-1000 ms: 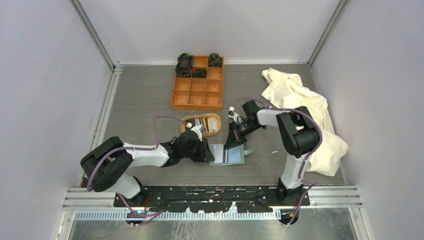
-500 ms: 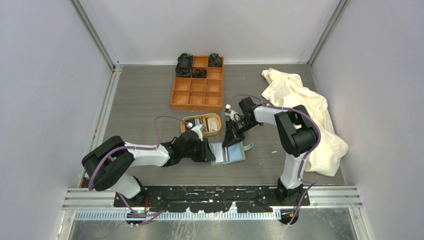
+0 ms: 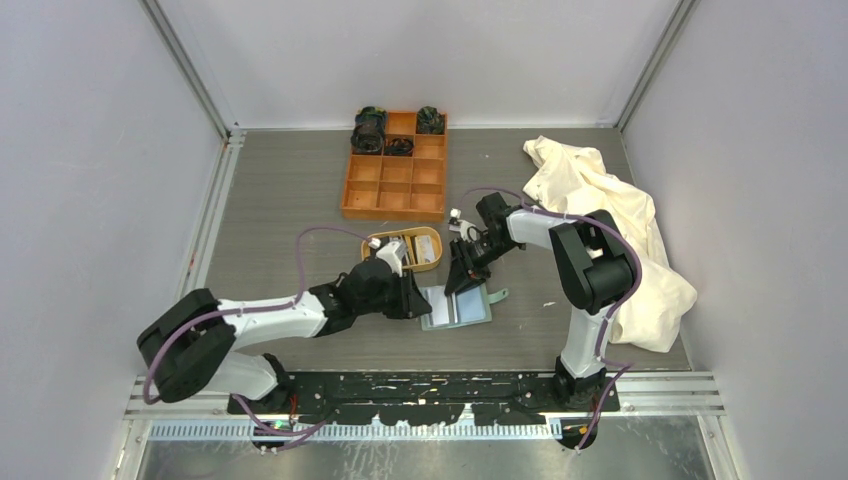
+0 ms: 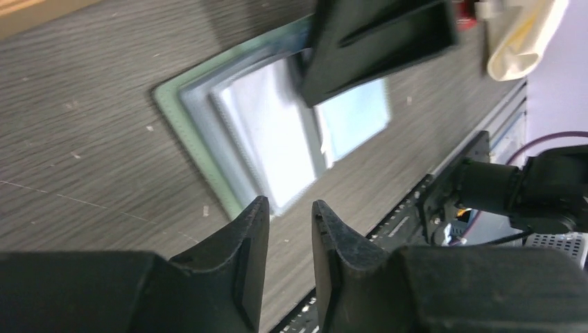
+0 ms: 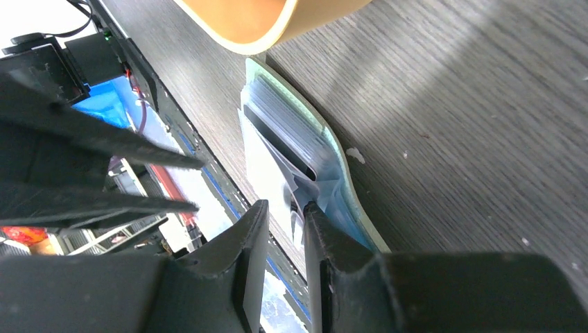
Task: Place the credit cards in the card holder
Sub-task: Insert the credit card into the card holder.
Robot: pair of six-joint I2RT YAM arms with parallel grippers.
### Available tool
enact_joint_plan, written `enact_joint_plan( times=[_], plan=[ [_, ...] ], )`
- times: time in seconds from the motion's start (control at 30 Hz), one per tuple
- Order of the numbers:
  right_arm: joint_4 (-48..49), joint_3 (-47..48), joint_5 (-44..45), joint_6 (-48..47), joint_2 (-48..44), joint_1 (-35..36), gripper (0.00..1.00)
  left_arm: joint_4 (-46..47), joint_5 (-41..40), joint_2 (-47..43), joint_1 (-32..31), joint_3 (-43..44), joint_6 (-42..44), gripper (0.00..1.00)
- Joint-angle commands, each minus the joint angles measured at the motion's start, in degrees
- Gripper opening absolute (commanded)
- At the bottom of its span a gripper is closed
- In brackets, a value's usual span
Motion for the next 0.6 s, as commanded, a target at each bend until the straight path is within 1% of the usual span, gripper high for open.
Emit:
enact_joint_plan(
  times=[0.0, 0.13, 0.23, 0.43, 0.57],
  plan=[
    [-0.9, 1.8, -0.6, -0.7, -1.3, 0.3, 0.31, -3.4, -7.4, -5.6, -3.9, 4.6, 1.7, 0.28],
    [-0.7, 1.8, -0.5, -0.4, -1.0, 0.3, 0.31, -6.9, -15.8, -3.9, -9.2, 10.1, 3.1, 0.20],
    [-0.7, 1.8, -0.5, -0.3, -0.9, 0.3, 0.31, -9.6, -20.7, 0.1, -12.8, 14.9, 5.5, 0.18],
    [-0.7, 1.8, -0.2, -0.3, -0.6, 0.3, 0.31, -17.1, -24.7, 11.0, -16.4, 25.5, 8.4, 0.17],
    [-0.8, 1.9, -0.1, -0.3, -0.3, 0.3, 0.31, -20.3, -25.8, 15.7, -17.0, 30.1, 9.5, 0.18]
  ],
)
